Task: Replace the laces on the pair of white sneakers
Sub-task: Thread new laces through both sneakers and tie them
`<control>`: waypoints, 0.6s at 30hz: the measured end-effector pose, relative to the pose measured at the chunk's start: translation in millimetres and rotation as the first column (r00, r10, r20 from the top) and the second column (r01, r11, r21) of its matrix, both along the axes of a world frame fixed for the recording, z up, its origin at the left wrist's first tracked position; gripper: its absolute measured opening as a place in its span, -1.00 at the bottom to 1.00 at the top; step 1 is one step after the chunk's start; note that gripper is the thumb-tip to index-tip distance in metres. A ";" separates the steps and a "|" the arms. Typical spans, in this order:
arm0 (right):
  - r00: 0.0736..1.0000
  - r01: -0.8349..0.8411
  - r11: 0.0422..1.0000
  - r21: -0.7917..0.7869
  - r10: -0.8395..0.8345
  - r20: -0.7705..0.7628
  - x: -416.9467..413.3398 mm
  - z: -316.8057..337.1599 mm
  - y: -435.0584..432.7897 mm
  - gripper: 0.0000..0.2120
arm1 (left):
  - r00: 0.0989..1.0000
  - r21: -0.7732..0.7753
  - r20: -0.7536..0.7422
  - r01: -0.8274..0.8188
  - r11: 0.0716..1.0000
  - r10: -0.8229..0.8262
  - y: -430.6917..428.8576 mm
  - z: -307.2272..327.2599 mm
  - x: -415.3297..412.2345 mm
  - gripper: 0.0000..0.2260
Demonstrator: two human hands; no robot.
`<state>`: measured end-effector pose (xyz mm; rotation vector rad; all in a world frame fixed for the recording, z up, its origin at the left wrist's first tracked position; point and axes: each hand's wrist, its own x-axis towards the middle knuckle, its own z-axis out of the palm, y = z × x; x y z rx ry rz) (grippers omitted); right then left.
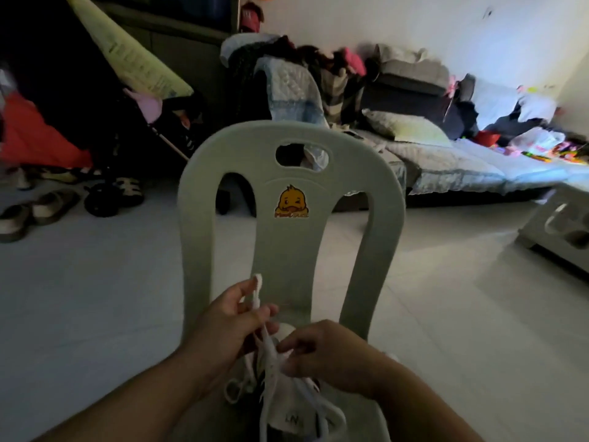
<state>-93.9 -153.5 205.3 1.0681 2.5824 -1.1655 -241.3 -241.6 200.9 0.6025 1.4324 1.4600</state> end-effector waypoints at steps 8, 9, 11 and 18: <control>0.866 0.313 0.892 -0.326 -0.409 -0.288 -11.2 9.3 16.7 -0.72 | 0.775 -0.064 -0.581 0.261 0.963 -0.248 10.0 -14.1 8.0 -0.66; 0.850 0.332 0.892 -0.305 -0.424 -0.314 -14.8 6.9 16.3 -0.79 | 0.705 -0.065 -0.662 0.283 0.957 -0.253 11.4 -15.6 10.2 -0.66; 0.796 0.384 0.870 -0.309 -0.481 -0.367 -18.6 4.8 17.4 -0.89 | 0.671 -0.054 -0.697 0.300 0.952 -0.251 13.4 -15.2 14.8 -0.69; 0.609 0.421 0.741 -0.523 -0.658 -0.443 5.4 13.1 27.8 -0.91 | 0.904 -0.064 -0.404 0.128 0.990 -0.143 18.9 -8.7 7.3 -0.77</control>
